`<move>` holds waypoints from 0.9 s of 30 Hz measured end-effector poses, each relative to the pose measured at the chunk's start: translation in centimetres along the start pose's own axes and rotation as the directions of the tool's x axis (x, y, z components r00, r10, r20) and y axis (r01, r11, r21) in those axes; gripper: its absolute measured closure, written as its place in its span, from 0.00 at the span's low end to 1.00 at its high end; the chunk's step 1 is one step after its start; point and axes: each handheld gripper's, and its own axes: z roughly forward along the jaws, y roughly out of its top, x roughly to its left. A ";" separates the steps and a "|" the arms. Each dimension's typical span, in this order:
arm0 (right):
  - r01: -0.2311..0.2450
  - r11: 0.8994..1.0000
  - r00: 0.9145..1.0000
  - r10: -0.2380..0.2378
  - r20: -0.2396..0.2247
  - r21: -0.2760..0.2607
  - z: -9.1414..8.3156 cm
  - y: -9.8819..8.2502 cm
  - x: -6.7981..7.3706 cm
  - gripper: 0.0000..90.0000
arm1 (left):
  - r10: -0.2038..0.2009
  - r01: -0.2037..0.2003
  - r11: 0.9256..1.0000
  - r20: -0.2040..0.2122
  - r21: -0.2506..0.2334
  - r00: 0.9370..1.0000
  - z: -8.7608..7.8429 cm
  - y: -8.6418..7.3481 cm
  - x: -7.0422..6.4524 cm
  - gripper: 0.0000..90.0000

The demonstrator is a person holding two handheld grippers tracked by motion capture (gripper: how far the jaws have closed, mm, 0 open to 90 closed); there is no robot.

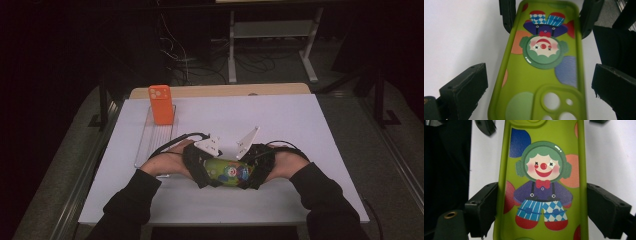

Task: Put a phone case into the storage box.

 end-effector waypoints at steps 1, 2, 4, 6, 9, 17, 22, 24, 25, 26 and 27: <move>0.006 1.000 1.000 -0.006 -0.001 0.000 0.0 0.1 0.1 0.17 | 0.003 -0.003 1.000 0.004 0.006 1.000 0.2 0.0 0.0 0.00; 0.008 1.000 1.000 -0.008 0.002 0.000 -0.1 0.3 0.2 0.17 | 0.005 -0.005 1.000 0.009 0.014 1.000 0.3 0.0 -0.1 0.00; 0.018 1.000 1.000 -0.018 0.000 -0.001 -0.1 0.5 0.4 0.17 | 0.010 -0.011 1.000 0.016 0.025 1.000 0.6 0.0 -0.2 0.00; 0.020 1.000 1.000 -0.020 -0.003 -0.001 -0.1 0.6 0.5 0.17 | 0.022 -0.023 0.999 0.018 0.045 1.000 0.7 0.0 -0.3 0.00; 0.023 1.000 1.000 -0.023 -0.002 0.003 0.0 0.6 0.6 0.17 | 0.029 -0.030 0.998 0.021 0.058 0.999 0.9 0.1 -0.3 0.00; 0.028 1.000 1.000 -0.028 0.000 -0.004 -0.1 0.8 0.7 0.17 | 0.028 -0.030 0.997 0.031 0.066 0.999 1.0 0.1 -0.4 0.09; 0.029 1.000 1.000 -0.029 -0.001 -0.001 -0.2 0.8 0.7 0.17 | 0.043 -0.046 0.997 0.039 0.066 0.998 1.0 0.2 -0.4 0.13; 0.030 1.000 1.000 -0.030 -0.005 0.000 -0.2 0.8 0.8 0.17 | 0.043 -0.045 0.997 0.043 0.066 0.998 1.0 0.2 -0.5 0.14; 0.031 1.000 0.999 -0.031 -0.005 0.000 -0.2 0.8 0.8 0.17 | 0.044 -0.047 0.997 0.045 0.067 0.998 1.0 0.2 -0.5 0.14; 0.032 0.999 0.999 -0.032 -0.007 0.000 -0.2 0.8 0.8 0.17 | 0.044 -0.047 0.997 0.047 0.066 0.998 1.0 0.2 -0.5 0.15; 0.032 0.999 0.999 -0.032 -0.007 0.000 -0.2 0.8 0.8 0.17 | 0.043 -0.047 0.997 0.049 0.067 0.998 0.9 0.2 -0.4 0.15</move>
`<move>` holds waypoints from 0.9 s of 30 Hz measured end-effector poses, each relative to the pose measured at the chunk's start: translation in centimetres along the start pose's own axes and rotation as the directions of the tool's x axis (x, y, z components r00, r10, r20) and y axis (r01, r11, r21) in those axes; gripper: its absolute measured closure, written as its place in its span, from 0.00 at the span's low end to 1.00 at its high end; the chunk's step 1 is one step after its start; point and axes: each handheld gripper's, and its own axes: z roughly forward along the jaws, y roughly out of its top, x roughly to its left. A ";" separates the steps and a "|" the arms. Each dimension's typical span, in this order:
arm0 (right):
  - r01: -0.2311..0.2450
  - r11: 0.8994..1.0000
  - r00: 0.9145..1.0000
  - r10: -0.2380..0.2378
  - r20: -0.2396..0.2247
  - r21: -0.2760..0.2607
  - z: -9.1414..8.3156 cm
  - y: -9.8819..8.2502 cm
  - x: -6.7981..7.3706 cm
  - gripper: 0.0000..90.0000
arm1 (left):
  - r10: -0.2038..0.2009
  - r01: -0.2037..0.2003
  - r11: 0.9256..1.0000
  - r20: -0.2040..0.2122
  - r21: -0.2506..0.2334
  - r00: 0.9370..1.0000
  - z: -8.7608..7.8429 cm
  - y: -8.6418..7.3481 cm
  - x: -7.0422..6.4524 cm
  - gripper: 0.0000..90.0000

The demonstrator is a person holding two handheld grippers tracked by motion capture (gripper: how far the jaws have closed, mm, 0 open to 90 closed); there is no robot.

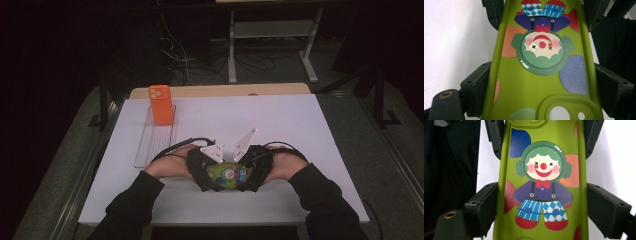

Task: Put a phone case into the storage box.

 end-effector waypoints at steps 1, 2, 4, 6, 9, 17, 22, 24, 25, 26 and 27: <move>-0.001 1.000 1.000 0.001 -0.001 0.000 0.0 0.0 0.0 0.17 | 0.001 -0.001 1.000 0.003 -0.001 1.000 0.0 0.0 0.0 0.15; -0.005 1.000 1.000 0.005 -0.004 -0.001 0.0 0.0 0.0 0.16 | 0.001 -0.001 1.000 0.004 -0.003 1.000 0.0 0.0 0.0 0.15; -0.006 1.000 1.000 0.006 -0.006 -0.002 -0.1 0.0 0.0 0.16 | -0.004 0.004 1.000 0.012 -0.001 1.000 0.0 0.0 0.0 0.16; -0.005 1.000 1.000 0.005 -0.003 -0.004 -0.1 0.0 0.1 0.16 | -0.005 0.005 1.000 0.014 -0.002 1.000 0.0 0.0 0.0 0.16; -0.009 1.000 1.000 0.009 -0.006 -0.009 -0.1 -0.1 0.1 0.16 | -0.006 0.006 1.000 0.016 -0.002 1.000 -0.1 0.0 0.0 0.17; -0.058 0.997 0.998 0.058 -0.003 -0.049 0.0 -0.7 -0.1 0.00 | -0.023 0.023 1.000 -0.013 -0.004 1.000 -0.6 -0.3 0.1 0.17; -0.130 0.988 0.991 0.132 0.022 -0.088 -1.0 -1.4 -0.3 0.00 | -0.079 0.078 0.997 -0.043 -0.020 0.996 -0.9 -0.7 0.4 0.17; -0.121 0.986 0.991 0.127 0.047 -0.118 -1.2 -1.8 -0.6 0.00 | -0.105 0.104 0.994 -0.049 -0.024 0.993 -0.9 -0.8 0.4 0.17; -0.131 0.984 0.988 0.139 0.064 -0.120 -1.4 -1.9 -0.6 0.00 | -0.116 0.114 0.993 -0.062 -0.032 0.991 -0.9 -1.0 0.5 0.17; -0.146 0.981 0.985 0.156 0.070 -0.128 -1.5 -2.2 -0.6 0.00 | -0.126 0.124 0.992 -0.068 -0.036 0.990 -0.9 -1.1 0.5 0.17; -0.152 0.979 0.983 0.163 0.078 -0.135 -1.5 -2.3 -0.6 0.00 | -0.135 0.132 0.990 -0.078 -0.040 0.988 -1.0 -1.2 0.5 0.17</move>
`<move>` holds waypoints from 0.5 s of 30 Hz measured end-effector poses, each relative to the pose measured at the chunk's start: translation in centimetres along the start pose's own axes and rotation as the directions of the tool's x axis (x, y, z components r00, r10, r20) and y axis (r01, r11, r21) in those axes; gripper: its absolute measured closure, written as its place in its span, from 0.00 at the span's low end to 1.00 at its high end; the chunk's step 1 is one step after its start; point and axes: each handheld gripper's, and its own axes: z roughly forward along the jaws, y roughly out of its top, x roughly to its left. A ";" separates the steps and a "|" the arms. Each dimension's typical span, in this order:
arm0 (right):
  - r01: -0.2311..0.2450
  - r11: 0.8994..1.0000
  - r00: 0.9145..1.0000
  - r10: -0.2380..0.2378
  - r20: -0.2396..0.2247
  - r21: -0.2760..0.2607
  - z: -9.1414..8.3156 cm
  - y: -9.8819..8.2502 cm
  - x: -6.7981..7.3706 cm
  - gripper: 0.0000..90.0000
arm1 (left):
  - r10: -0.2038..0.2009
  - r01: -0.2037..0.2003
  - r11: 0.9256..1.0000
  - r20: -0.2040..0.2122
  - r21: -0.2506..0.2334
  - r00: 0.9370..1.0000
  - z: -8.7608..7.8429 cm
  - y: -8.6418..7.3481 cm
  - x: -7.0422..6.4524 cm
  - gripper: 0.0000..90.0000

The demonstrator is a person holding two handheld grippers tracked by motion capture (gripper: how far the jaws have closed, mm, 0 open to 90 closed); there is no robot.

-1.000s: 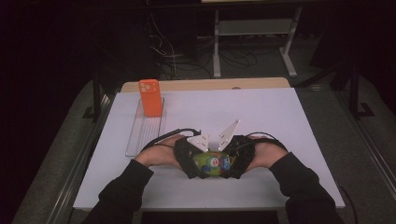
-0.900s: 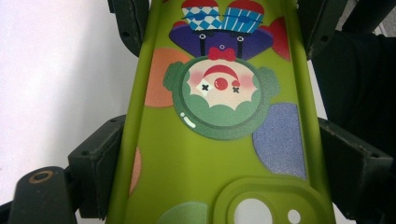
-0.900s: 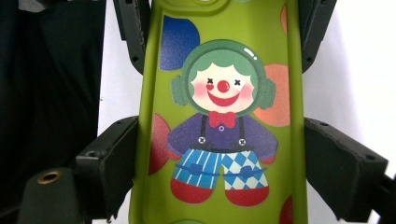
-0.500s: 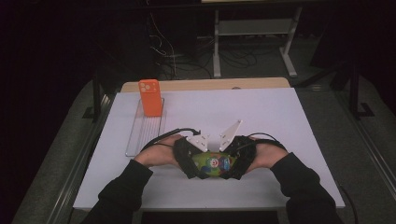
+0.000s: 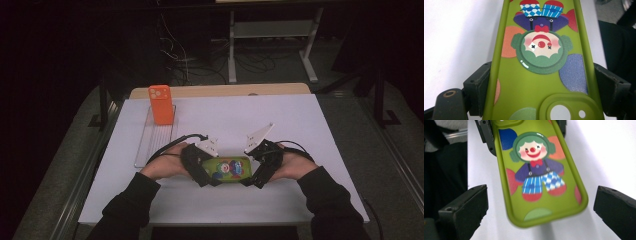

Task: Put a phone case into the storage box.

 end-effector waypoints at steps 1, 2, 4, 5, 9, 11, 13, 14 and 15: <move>-0.013 1.000 1.000 0.013 0.016 -0.001 -0.1 -0.2 -0.1 0.00 | -0.008 0.008 1.000 -0.015 -0.006 1.000 -0.1 -0.1 0.1 0.17; -0.021 1.000 0.999 0.021 0.033 -0.002 -0.2 -0.4 -0.2 0.00 | -0.026 0.025 1.000 -0.023 -0.013 0.999 -0.2 -0.1 0.1 0.17; -0.053 0.999 0.997 0.054 0.058 -0.011 -0.5 -0.8 -0.3 0.00 | -0.047 0.046 0.999 -0.042 -0.022 0.998 -0.4 -0.2 0.2 0.17; -0.068 0.997 0.995 0.069 0.069 -0.023 -0.6 -1.1 -0.3 0.00 | -0.060 0.059 0.998 -0.055 -0.024 0.997 -0.5 -0.3 0.2 0.17; -0.163 0.985 0.980 0.168 0.107 -0.049 -0.9 -1.8 -0.3 0.00 | -0.107 0.104 0.994 -0.113 -0.030 0.988 -0.8 -0.5 0.3 0.17; -0.198 0.977 0.970 0.207 0.130 -0.075 -1.0 -2.2 -0.4 0.00 | -0.131 0.129 0.991 -0.138 -0.028 0.982 -1.0 -0.5 0.4 0.17; -0.259 0.961 0.953 0.271 0.135 -0.102 -1.1 -2.6 -0.4 0.00 | -0.159 0.156 0.987 -0.165 -0.033 0.973 -1.0 -0.6 0.6 0.17; -0.272 0.957 0.947 0.285 0.149 -0.101 -1.1 -2.7 -0.5 0.00 | -0.170 0.167 0.986 -0.182 -0.030 0.968 -1.1 -0.6 0.8 0.17; -0.283 0.954 0.942 0.296 0.160 -0.099 -0.9 -3.0 -0.5 0.00 | -0.195 0.190 0.981 -0.194 -0.046 0.961 -1.1 -0.6 0.8 0.17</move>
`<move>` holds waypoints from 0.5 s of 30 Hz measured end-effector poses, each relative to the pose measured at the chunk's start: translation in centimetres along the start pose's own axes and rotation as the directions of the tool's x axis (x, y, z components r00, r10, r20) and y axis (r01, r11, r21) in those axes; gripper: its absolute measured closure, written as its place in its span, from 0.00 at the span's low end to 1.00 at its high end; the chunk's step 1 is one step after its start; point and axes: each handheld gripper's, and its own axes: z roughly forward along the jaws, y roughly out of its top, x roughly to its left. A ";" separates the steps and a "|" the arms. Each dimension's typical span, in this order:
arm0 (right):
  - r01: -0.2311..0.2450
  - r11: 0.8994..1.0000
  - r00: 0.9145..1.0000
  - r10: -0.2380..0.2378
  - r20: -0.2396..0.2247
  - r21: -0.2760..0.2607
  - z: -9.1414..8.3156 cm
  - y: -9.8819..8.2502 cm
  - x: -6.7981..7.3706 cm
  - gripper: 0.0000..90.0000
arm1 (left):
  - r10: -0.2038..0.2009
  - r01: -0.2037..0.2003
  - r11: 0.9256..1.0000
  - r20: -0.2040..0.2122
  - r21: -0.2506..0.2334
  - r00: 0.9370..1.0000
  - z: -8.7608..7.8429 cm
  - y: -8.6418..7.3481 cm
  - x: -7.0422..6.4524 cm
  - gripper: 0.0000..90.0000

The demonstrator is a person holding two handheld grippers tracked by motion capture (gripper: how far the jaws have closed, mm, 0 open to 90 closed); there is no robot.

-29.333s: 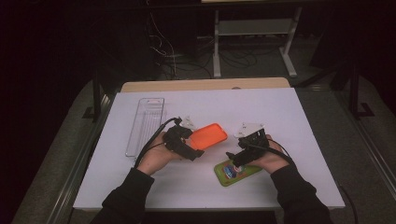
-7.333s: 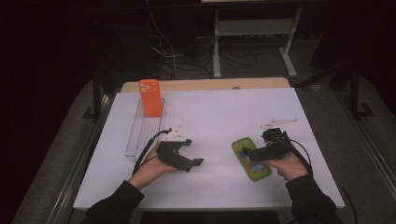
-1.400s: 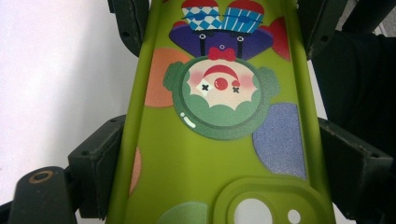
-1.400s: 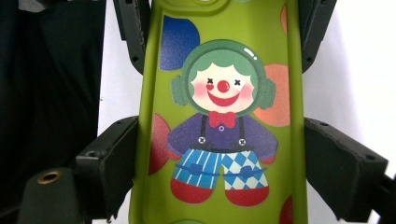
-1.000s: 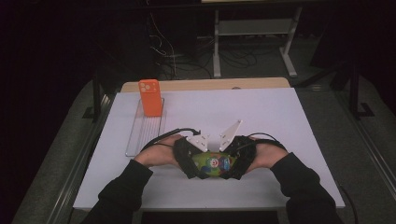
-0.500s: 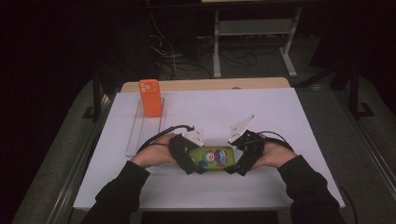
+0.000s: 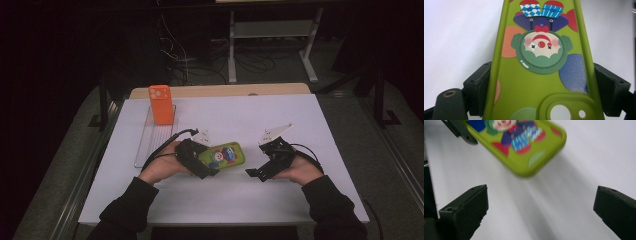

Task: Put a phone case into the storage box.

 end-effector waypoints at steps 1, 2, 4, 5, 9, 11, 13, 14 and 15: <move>-0.017 1.000 1.000 0.017 0.014 0.005 0.1 -0.2 0.1 0.00 | 0.001 -0.001 1.000 -0.009 0.005 1.000 -0.1 0.0 0.1 0.17; -0.018 1.000 0.999 0.018 0.026 0.007 0.3 -0.3 0.1 0.00 | -0.025 0.025 1.000 -0.026 0.001 0.999 -0.1 0.1 0.1 0.17; -0.034 0.999 0.999 0.035 0.037 -0.006 0.6 -0.7 0.2 0.00 | -0.053 0.052 0.999 -0.038 -0.004 0.998 0.0 0.1 0.1 0.17; -0.040 0.999 0.998 0.040 0.050 -0.018 0.8 -0.8 0.3 0.00 | -0.039 0.040 0.999 -0.044 0.015 0.998 -0.1 0.2 0.3 0.17; -0.101 0.993 0.994 0.103 0.044 -0.055 1.4 -1.4 0.6 0.00 | -0.065 0.067 0.998 -0.074 0.017 0.995 0.0 0.4 0.2 0.17; -0.120 0.990 0.990 0.124 0.061 -0.073 1.9 -1.7 0.9 0.00 | -0.088 0.088 0.996 -0.080 0.000 0.993 0.2 0.4 0.0 0.17; -0.130 0.989 0.988 0.136 0.077 -0.075 2.2 -1.8 1.1 0.00 | -0.080 0.081 0.997 -0.076 0.011 0.994 0.1 0.5 0.1 0.17; -0.129 0.989 0.988 0.135 0.081 -0.074 2.4 -1.9 1.1 0.00 | -0.091 0.092 0.996 -0.075 0.004 0.993 0.2 0.5 0.1 0.17; -0.127 0.989 0.988 0.133 0.084 -0.074 2.6 -1.9 1.2 0.00 | -0.093 0.093 0.996 -0.074 0.001 0.993 0.2 0.6 0.0 0.17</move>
